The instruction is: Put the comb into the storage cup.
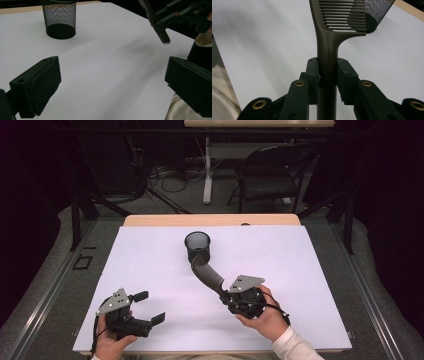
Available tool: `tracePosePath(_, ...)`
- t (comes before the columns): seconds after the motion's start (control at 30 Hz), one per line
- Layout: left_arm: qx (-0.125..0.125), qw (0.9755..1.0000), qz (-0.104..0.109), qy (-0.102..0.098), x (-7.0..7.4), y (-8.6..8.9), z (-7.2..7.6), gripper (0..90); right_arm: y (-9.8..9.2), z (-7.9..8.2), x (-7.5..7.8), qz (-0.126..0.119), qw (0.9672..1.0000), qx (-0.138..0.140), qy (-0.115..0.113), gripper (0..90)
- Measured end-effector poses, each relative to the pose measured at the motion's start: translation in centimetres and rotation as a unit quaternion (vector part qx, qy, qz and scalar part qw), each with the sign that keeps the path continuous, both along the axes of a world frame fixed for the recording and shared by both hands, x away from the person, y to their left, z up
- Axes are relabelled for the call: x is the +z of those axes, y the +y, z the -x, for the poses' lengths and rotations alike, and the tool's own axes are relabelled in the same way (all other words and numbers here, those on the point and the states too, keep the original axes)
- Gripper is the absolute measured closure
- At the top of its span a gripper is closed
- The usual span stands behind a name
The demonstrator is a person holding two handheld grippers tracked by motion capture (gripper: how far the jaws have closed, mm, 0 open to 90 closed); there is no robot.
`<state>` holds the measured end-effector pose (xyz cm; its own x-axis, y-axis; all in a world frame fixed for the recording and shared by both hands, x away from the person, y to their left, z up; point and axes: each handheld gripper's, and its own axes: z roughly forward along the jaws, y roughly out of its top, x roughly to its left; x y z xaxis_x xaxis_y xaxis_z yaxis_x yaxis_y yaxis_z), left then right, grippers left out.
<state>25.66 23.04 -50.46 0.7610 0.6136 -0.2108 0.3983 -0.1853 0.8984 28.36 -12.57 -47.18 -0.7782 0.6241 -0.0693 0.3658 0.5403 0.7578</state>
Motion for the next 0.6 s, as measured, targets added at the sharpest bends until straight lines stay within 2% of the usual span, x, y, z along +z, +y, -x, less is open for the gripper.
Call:
tracePosePath(0.37, 0.008, 0.9999, 0.006, -0.001, 0.7, -0.1, -0.5, 1.8, 0.8, -0.8, 0.1, -0.010, 0.9999, 0.002, -0.009, 72.8)
tracePosePath(0.6, 0.014, 0.9999, 0.000, -0.002, 1.3, -0.4, -0.8, 2.6, 1.3, -0.9, 0.4, -0.015, 0.9997, 0.002, -0.019, 72.8)
